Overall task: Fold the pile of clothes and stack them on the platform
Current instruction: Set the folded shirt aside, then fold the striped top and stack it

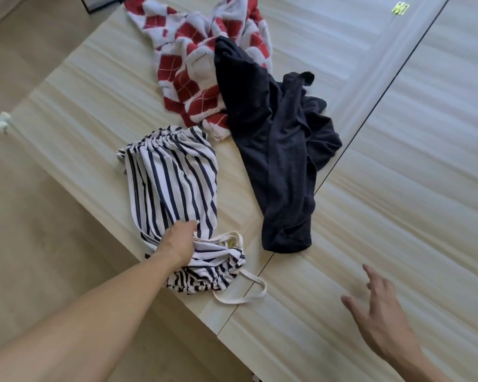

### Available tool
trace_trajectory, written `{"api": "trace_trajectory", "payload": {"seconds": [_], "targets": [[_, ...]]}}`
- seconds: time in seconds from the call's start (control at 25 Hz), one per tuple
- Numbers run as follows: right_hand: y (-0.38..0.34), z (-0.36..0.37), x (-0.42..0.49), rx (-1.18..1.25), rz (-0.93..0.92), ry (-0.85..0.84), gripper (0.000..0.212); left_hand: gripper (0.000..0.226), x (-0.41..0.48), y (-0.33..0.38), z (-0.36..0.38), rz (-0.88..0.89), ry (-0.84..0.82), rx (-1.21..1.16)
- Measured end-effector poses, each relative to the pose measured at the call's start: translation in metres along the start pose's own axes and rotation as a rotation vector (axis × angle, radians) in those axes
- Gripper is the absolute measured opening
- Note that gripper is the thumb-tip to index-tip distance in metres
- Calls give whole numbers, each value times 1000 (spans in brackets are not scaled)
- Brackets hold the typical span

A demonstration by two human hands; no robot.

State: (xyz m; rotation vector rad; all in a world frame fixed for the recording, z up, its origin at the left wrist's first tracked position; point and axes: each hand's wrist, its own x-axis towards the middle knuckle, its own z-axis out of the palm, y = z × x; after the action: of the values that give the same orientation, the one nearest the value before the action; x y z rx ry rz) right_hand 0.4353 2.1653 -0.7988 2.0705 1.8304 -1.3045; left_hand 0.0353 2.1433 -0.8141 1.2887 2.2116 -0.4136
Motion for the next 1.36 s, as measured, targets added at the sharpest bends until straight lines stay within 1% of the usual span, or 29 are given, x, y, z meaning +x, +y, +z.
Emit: {"api": "trace_trajectory", "payload": {"seconds": [0.08,0.12,0.16,0.24,0.32,0.36,0.48,0.52,0.56,0.6,0.68,0.72,0.76,0.88,1.0,1.08,1.16,1.2,1.28,1.36], "targets": [[-8,-6,-12,28,-24,-8,78,44,-9,9,-19,67,-45,-124],[-17,-15,-19,51,-43,-10,78,42,-19,19,-33,107,-38,-172],[-28,-23,-26,79,-68,-15,78,40,-32,32,-48,147,-5,-206],[-57,-46,-49,162,-134,-36,78,39,-70,60,-93,223,117,-299],[-96,-88,-80,253,-230,-66,78,41,-113,89,-148,311,235,-442],[-115,-106,-93,277,-286,-103,78,37,-134,101,-172,337,248,-493],[-167,-182,-140,274,-445,-173,88,30,-202,154,-249,457,195,-542],[-180,-216,-160,247,-472,-166,89,23,-229,178,-276,507,167,-544],[-189,-247,-179,226,-487,-151,84,18,-256,200,-298,565,146,-546],[-196,-282,-199,214,-504,-115,73,15,-284,224,-326,620,133,-562],[-203,-353,-242,244,-536,-11,42,15,-339,264,-379,731,131,-613],[-206,-393,-269,257,-553,57,32,15,-370,282,-409,777,147,-620],[-208,-428,-295,265,-578,120,28,15,-398,297,-436,807,172,-622],[-219,-534,-378,355,-669,323,28,25,-480,340,-522,929,263,-580],[-239,-631,-456,482,-768,483,41,26,-565,383,-596,1090,438,-490],[-252,-686,-502,500,-838,622,48,24,-618,401,-645,1156,676,-454],[-263,-730,-542,469,-908,769,48,22,-657,407,-690,1200,938,-472],[-266,-747,-558,439,-931,852,48,21,-670,408,-710,1216,1019,-487],[-270,-773,-584,349,-948,1001,43,20,-689,412,-738,1242,1093,-482],[-271,-784,-600,273,-966,1099,35,22,-704,418,-750,1250,1094,-475]]}}
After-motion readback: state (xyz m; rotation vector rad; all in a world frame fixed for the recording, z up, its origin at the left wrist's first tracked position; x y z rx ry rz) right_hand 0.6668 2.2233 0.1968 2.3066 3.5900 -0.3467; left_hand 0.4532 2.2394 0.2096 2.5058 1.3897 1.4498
